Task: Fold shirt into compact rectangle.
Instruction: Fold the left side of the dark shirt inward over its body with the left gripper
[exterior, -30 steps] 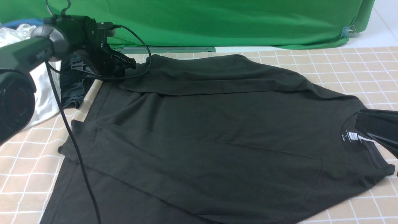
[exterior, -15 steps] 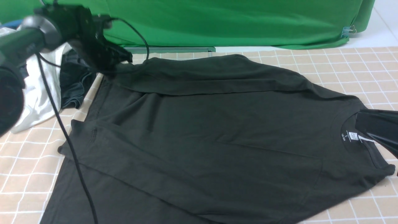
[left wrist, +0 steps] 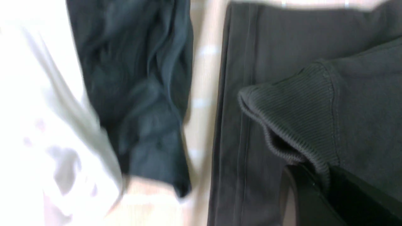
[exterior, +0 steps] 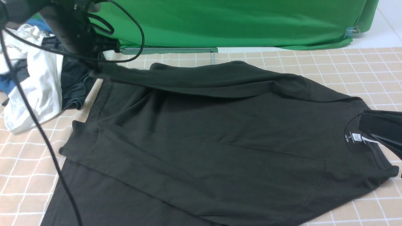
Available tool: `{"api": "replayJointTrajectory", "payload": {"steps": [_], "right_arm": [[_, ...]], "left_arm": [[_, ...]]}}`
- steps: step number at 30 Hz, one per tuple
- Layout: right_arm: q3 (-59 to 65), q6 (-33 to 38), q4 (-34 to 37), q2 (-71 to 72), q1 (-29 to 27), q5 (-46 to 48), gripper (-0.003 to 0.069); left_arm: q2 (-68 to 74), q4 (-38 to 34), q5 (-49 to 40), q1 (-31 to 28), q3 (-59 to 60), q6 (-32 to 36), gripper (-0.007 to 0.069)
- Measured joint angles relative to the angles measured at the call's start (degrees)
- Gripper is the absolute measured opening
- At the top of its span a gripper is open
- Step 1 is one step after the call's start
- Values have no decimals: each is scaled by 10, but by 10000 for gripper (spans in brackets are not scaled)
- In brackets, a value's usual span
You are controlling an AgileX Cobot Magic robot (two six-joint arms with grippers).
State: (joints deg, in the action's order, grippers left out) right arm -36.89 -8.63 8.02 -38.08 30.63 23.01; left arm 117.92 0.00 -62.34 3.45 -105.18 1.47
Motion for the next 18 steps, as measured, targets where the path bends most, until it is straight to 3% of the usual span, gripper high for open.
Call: {"api": "replayJointTrajectory", "payload": {"steps": [10, 18], "right_arm": [[0, 4, -1, 0, 0, 0, 37], [0, 13, -1, 0, 0, 0, 37]], "left_arm": [[-152, -10, 22, 0, 241, -31, 39], [-208, -6, 105, 0, 418, -78, 39]]}}
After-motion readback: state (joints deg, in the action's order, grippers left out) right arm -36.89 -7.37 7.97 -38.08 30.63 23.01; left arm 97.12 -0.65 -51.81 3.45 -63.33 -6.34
